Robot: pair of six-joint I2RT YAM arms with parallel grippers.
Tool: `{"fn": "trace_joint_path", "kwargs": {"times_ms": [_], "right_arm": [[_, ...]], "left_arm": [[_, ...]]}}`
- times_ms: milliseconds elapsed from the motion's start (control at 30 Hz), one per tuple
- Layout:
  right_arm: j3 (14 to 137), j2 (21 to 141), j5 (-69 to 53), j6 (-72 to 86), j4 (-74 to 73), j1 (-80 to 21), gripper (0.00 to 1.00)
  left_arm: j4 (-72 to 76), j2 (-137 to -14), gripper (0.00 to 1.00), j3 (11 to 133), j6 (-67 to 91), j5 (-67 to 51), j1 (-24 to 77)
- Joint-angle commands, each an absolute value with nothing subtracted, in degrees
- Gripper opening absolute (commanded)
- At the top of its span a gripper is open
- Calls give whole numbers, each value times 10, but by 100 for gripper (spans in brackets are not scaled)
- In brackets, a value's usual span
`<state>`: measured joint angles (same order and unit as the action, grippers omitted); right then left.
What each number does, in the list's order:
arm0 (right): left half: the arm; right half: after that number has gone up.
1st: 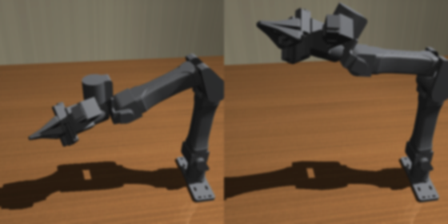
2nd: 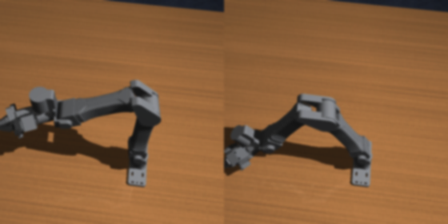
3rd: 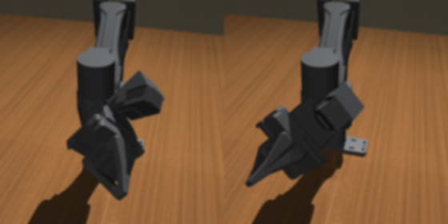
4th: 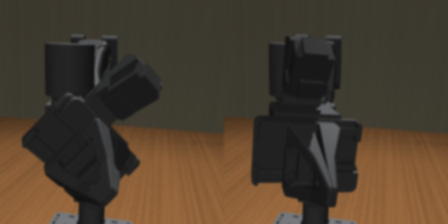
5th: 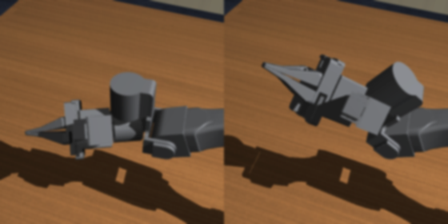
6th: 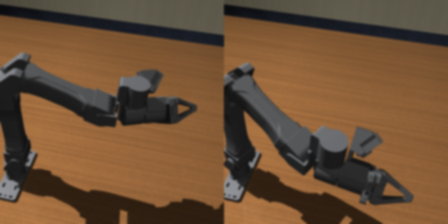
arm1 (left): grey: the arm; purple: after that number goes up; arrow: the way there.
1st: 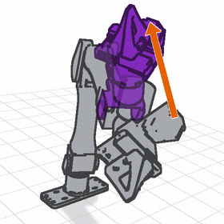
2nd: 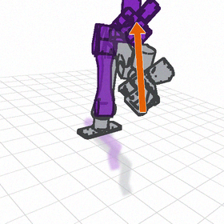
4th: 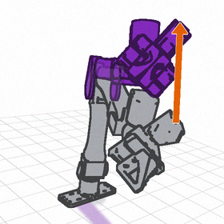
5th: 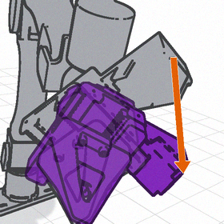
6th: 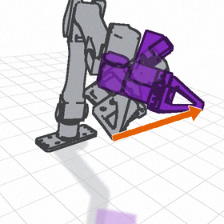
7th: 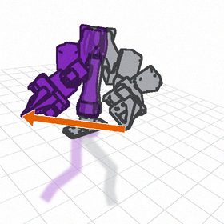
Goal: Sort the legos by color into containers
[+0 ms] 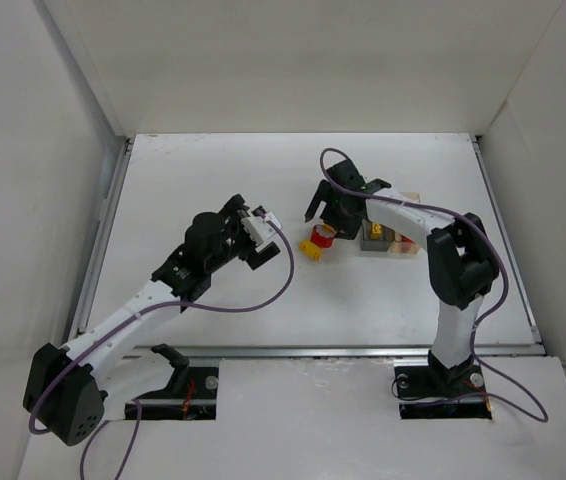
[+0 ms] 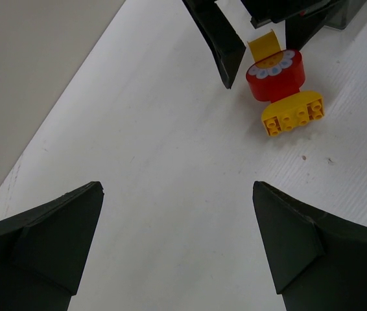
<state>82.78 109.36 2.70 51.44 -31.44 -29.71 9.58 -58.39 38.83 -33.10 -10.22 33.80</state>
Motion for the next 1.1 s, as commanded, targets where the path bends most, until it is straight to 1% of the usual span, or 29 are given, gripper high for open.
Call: {"fn": "trace_joint_path", "kwargs": {"times_ms": [0,200,267,300,433,467,633,667,767,800,867,900,1000,1067], "right_arm": [[827,1099,36,536,-289,-301,100],[841,1120,30,524,-289,-301,100],[841,1126,15,519,-281,-301,97],[836,1126,15,519,-281,-301,97],[836,1139,-3,488,-268,-301,90],[843,1144,-4,480,-268,-301,90],[853,1155,-32,433,-270,-301,76],[853,1155,-37,423,-264,-301,70],[853,1143,-45,415,-258,-301,57],[853,1143,-50,407,-253,-301,47],[853,1137,-68,399,-247,-301,33],[853,1137,-76,387,-247,-301,20],[853,1120,-98,381,-235,-301,0],[859,1102,-98,381,-215,-301,0]], "left_arm": [[120,-566,100,383,-321,-98,342],[126,-566,100,383,-316,-103,342],[126,-566,100,383,-316,-103,342],[126,-566,100,383,-316,-103,342],[126,-566,100,383,-316,-98,342],[126,-566,100,383,-316,-98,342],[126,-566,100,383,-316,-98,342],[126,-566,100,383,-316,-98,342],[126,-566,100,383,-316,-98,342],[126,-566,100,383,-316,-98,342],[126,-566,100,378,-316,-98,342],[126,-566,100,378,-316,-98,342],[126,-566,100,378,-316,-98,342],[126,-566,100,378,-316,-103,342]]}}
